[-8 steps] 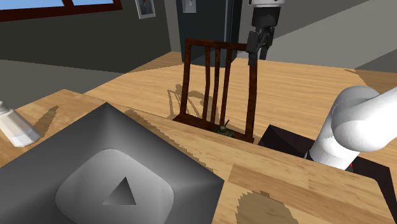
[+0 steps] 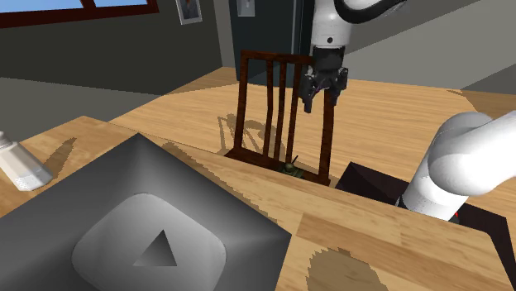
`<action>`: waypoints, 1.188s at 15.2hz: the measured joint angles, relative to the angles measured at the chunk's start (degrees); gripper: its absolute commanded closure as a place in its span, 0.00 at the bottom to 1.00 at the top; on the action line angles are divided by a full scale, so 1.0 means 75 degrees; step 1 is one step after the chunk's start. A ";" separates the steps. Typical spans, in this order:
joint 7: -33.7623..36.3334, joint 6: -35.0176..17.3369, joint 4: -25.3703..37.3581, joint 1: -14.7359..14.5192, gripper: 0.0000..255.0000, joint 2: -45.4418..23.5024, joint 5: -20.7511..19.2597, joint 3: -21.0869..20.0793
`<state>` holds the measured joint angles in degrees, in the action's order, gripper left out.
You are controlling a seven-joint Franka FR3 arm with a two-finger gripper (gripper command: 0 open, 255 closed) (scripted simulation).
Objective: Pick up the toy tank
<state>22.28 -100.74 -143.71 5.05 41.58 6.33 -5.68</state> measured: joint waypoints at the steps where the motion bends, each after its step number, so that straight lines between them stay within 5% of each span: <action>1: 0.0436 -0.0218 -0.0122 0.0116 0.00 -0.0107 0.0081 -0.0139; 14: 0.6513 -0.3762 -0.0939 0.1495 0.00 -0.2971 0.0861 -0.2201; 18: 0.7006 -0.4427 -0.1033 0.1649 0.00 -0.3559 0.0779 -0.2363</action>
<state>74.82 -133.94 -151.45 17.42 14.89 12.17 -23.40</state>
